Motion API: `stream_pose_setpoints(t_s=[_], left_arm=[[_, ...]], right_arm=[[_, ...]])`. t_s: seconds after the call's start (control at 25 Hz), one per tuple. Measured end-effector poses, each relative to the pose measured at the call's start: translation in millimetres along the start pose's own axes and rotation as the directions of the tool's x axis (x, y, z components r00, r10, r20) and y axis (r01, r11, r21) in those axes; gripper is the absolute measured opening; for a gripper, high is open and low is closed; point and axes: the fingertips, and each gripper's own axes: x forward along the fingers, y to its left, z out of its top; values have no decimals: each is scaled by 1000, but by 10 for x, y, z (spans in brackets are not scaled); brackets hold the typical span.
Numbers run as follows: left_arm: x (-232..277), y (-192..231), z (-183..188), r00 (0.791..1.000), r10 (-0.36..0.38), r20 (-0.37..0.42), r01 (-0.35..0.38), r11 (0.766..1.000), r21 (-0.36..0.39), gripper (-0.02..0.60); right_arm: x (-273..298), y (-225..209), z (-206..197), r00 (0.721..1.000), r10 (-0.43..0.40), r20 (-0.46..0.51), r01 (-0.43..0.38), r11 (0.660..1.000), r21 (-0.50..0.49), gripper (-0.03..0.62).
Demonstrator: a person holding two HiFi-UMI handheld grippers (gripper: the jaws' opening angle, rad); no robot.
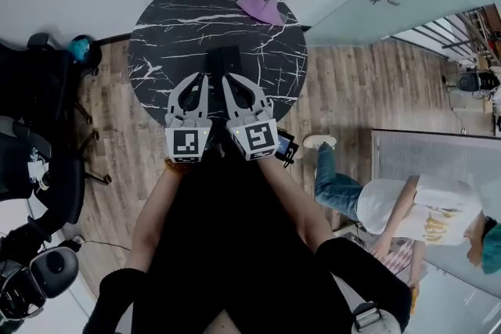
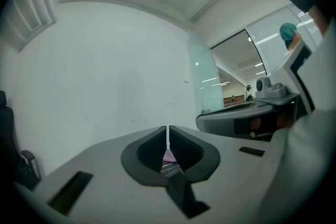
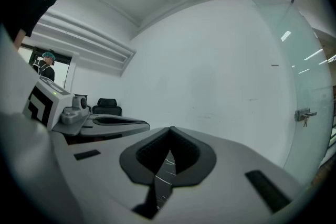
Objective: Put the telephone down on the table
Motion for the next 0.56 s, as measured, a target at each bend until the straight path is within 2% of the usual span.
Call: stream_pose_setpoints(t_s=[0.12, 0.56], left_arm=[[15, 32, -14, 1000, -2, -7, 2, 1000, 14, 26], [56, 124, -60, 1000, 7, -8, -8, 1000, -20, 26]], right_arm=[[31, 4, -19, 1000, 2, -6, -2, 1000, -4, 31], [150, 38, -93, 999, 28, -37, -28, 1000, -9, 31]])
